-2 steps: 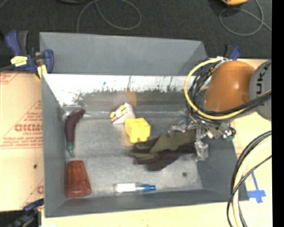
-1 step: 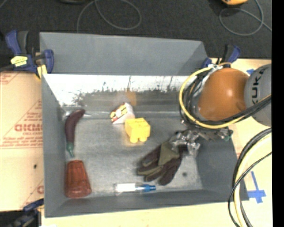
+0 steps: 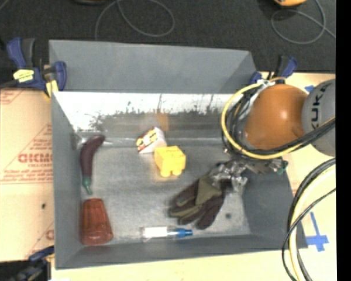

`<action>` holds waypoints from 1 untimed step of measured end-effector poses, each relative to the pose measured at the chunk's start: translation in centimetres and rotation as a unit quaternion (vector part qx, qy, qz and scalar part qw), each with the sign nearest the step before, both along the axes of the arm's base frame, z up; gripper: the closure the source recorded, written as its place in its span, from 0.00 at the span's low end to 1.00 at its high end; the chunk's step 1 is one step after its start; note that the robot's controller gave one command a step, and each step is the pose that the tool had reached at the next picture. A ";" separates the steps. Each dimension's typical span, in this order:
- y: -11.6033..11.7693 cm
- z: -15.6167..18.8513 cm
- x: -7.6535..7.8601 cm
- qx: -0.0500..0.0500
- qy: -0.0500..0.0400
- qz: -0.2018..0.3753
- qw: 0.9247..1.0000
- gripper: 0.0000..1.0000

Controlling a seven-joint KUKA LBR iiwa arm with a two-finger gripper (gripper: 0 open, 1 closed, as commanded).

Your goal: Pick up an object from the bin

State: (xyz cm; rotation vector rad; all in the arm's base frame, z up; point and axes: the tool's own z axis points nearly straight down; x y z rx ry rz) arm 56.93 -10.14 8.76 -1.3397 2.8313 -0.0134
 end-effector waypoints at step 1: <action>0.0 0.0 0.0 0.000 0.000 0.000 1.000 1.00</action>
Offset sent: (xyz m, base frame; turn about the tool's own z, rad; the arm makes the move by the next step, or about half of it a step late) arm 0.0000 0.0000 0.0000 0.0000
